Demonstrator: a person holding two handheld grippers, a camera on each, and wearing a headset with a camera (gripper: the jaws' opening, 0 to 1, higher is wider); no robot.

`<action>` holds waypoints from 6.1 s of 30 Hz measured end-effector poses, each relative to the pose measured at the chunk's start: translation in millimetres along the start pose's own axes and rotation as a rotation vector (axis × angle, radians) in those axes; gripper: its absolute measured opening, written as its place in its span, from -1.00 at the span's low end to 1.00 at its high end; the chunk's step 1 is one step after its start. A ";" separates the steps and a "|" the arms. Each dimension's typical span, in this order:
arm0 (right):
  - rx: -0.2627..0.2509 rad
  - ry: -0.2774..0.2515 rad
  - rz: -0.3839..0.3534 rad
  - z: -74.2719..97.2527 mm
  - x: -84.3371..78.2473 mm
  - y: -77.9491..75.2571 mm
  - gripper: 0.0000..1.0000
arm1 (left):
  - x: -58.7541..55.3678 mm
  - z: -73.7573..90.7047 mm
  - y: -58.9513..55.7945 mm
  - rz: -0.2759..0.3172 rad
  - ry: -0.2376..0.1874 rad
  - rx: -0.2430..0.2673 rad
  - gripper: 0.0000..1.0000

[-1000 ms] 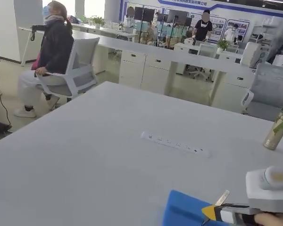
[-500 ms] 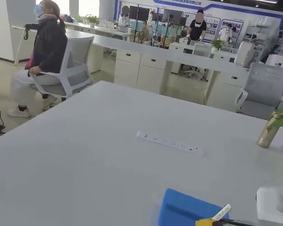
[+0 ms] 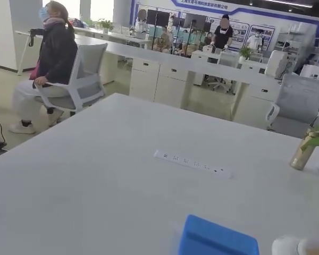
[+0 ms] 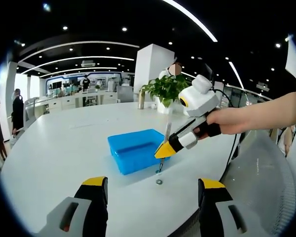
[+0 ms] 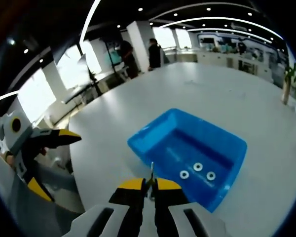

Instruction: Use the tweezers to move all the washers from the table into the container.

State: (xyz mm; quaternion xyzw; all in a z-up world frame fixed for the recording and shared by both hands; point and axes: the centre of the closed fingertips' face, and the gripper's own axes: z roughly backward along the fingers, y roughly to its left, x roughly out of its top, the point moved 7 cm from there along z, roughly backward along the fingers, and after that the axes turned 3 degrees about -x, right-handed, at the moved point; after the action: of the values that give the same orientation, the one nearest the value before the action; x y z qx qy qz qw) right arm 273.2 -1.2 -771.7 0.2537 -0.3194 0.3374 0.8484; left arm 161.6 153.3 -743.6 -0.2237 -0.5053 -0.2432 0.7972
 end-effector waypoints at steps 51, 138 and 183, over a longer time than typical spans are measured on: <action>0.016 0.036 0.340 -7.6 -1.7 15.4 -0.94 | -3.4 -0.2 -0.9 -0.016 0.033 -0.005 0.45; -0.072 -0.046 0.068 -36.8 54.8 -47.4 -0.94 | -9.6 -0.8 0.1 -0.009 0.083 -0.012 0.37; -0.079 -0.134 0.044 -8.0 63.9 -36.2 -0.93 | -8.5 -1.1 -0.6 -0.010 0.078 -0.019 0.37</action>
State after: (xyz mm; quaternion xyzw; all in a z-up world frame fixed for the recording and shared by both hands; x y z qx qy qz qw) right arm 339.1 6.9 -739.2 0.2350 -0.3941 0.3250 0.8269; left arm 158.9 153.5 -751.8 -0.2189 -0.4727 -0.2605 0.8129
